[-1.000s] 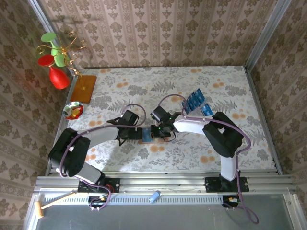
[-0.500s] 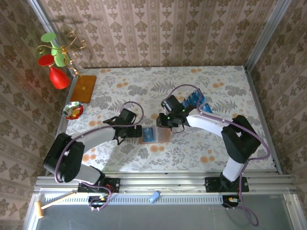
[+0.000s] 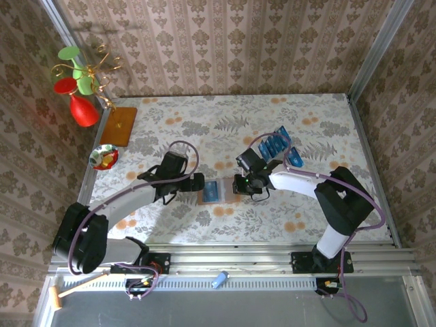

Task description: Put the credit cards into the card holder

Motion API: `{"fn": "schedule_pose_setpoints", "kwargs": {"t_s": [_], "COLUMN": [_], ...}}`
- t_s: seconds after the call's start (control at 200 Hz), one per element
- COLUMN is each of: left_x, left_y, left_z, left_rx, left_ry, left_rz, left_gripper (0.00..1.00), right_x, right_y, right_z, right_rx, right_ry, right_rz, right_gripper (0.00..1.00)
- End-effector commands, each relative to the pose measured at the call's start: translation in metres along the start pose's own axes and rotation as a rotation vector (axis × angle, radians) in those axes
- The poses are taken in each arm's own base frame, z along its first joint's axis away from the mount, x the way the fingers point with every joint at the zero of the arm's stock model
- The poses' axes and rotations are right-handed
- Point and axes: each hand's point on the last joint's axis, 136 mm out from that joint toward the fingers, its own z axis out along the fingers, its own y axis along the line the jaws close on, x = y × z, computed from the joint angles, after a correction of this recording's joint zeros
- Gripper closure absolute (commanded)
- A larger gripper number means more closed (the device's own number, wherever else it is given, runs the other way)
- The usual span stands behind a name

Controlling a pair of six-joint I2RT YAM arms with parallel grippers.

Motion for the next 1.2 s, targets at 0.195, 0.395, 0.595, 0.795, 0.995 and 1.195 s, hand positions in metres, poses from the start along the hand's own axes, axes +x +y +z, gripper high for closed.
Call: {"fn": "schedule_pose_setpoints", "kwargs": {"t_s": [0.195,0.395,0.595,0.795,0.995,1.195], "left_x": [0.003,0.004,0.007,0.009,0.008,0.006], "left_y": [-0.025,-0.034,-0.042,-0.047,-0.053,-0.061], "left_z": [0.013,0.022,0.029,0.036,0.042,0.047], "left_rx": [0.118,0.139,0.152,0.161,0.168,0.186], "left_ry": [-0.003,0.007,0.015,0.026,0.034,0.032], "left_rz": [-0.017,-0.019,-0.016,-0.015,-0.005,0.004], "left_gripper": [0.0,0.0,0.0,0.0,0.0,0.0], "right_x": [0.002,0.008,0.017,0.021,0.024,0.027], "right_y": [-0.007,-0.013,-0.022,-0.027,-0.028,-0.03], "right_z": [0.003,0.013,0.023,0.028,0.031,0.034], "right_rx": [0.017,0.025,0.04,0.045,0.045,0.042], "right_ry": [-0.019,-0.002,0.017,0.029,0.037,0.043], "right_rz": [-0.005,0.004,0.011,0.017,0.02,0.026], "right_gripper": [0.97,1.0,1.0,1.0,1.0,1.0]}}
